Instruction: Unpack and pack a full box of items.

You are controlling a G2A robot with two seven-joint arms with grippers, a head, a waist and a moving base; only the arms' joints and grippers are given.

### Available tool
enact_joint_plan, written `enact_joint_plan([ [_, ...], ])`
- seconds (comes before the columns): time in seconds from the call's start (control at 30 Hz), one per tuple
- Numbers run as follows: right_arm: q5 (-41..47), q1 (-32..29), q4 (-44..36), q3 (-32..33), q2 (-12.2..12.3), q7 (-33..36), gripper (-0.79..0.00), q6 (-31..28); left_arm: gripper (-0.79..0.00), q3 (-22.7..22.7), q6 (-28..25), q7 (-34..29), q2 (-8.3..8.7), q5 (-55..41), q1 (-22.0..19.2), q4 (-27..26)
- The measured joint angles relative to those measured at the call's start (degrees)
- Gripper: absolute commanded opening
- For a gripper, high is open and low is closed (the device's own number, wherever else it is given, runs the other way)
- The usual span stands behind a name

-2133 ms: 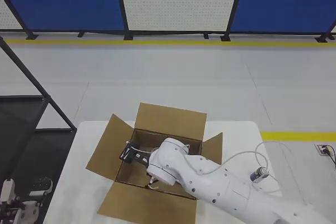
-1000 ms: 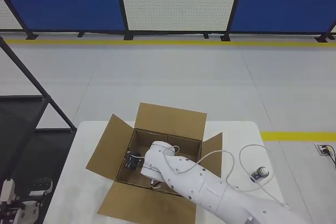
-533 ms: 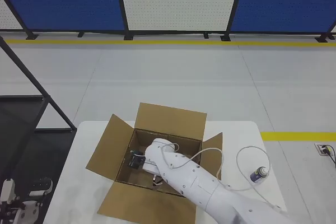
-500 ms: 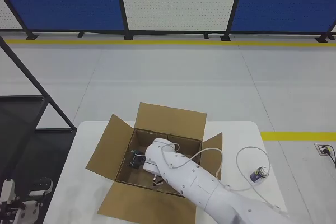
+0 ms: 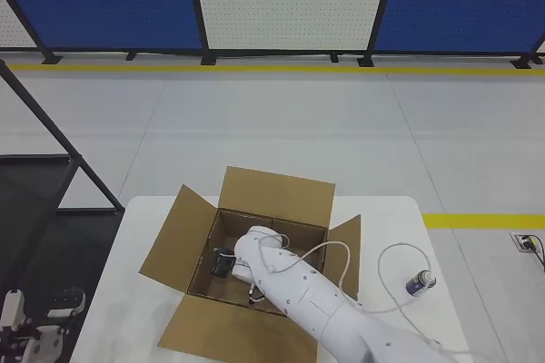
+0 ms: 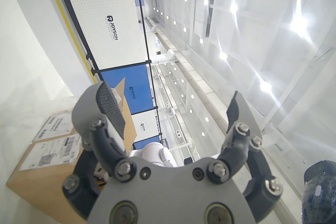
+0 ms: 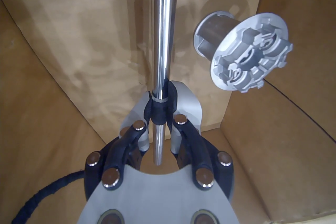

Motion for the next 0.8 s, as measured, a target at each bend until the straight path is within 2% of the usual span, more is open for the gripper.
enact_joint_plan([
  [0.37, -1.09, -0.49, 4.46, 0.25, -2.31, -2.05, -0.785, -2.20, 0.000, 0.00, 0.00, 0.00, 0.00, 0.00, 0.00, 0.00],
  [0.4, -1.15, -0.49, 4.92, 0.32, -2.53, -2.23, -0.696, -2.35, 0.000, 0.00, 0.00, 0.00, 0.00, 0.00, 0.00, 0.00],
  [0.43, -1.23, -0.47, 5.26, 0.37, -2.68, -2.35, -0.646, -2.47, 0.000, 0.00, 0.00, 0.00, 0.00, 0.00, 0.00, 0.00],
  [0.53, -1.48, -0.38, 6.32, 0.54, -3.14, -2.78, -0.548, -2.74, 0.000, 0.00, 0.00, 0.00, 0.00, 0.00, 0.00, 0.00],
  [0.67, -1.69, -0.22, 7.55, 0.83, -3.64, -3.11, -0.493, -3.02, 0.000, 0.00, 0.00, 0.00, 0.00, 0.00, 0.00, 0.00],
  [0.8, -1.93, 0.13, 8.66, 1.18, -4.03, -3.51, -0.474, -3.13, 0.000, 0.00, 0.00, 0.00, 0.00, 0.00, 0.00, 0.00],
])
